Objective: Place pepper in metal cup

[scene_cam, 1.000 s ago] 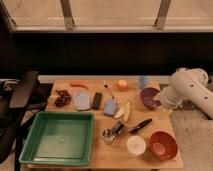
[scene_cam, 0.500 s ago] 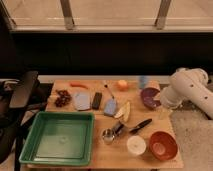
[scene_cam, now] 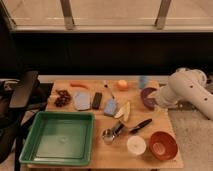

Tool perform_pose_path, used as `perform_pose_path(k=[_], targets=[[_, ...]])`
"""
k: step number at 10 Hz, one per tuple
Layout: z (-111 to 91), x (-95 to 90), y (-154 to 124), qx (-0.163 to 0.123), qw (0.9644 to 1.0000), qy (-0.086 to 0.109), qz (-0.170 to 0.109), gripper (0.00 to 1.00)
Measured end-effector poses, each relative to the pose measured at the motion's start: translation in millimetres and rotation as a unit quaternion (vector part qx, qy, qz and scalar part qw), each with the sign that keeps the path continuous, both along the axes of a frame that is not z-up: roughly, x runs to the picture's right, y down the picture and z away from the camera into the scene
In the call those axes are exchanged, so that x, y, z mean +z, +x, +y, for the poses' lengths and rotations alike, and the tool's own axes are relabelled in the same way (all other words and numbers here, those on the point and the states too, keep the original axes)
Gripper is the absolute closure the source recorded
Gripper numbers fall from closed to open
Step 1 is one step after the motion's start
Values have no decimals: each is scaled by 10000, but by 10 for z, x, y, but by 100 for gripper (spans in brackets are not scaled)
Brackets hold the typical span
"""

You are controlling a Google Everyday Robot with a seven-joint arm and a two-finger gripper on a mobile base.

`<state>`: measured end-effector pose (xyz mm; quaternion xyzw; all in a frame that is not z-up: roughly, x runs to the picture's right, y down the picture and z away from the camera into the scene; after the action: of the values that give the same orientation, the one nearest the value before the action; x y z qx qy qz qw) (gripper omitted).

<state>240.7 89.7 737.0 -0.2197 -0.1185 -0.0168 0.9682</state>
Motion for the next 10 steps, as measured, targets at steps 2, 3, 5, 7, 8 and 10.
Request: perform_pose_path(k=[2,3,5,7,8,10], targets=[[-70,-2,-299,-201,9995,133,-225,34],[-121,-1,-595,-399,9981,228,-399,34],[-168,-16,-1018,-594,9957,291,-654,34],[-198,-34,-1365,-748,9927,299,-901,34],[-194,-31,-1323,-744,9930,303,-866,34],[-196,-27,-1346,-755,9928,301,-883,34]])
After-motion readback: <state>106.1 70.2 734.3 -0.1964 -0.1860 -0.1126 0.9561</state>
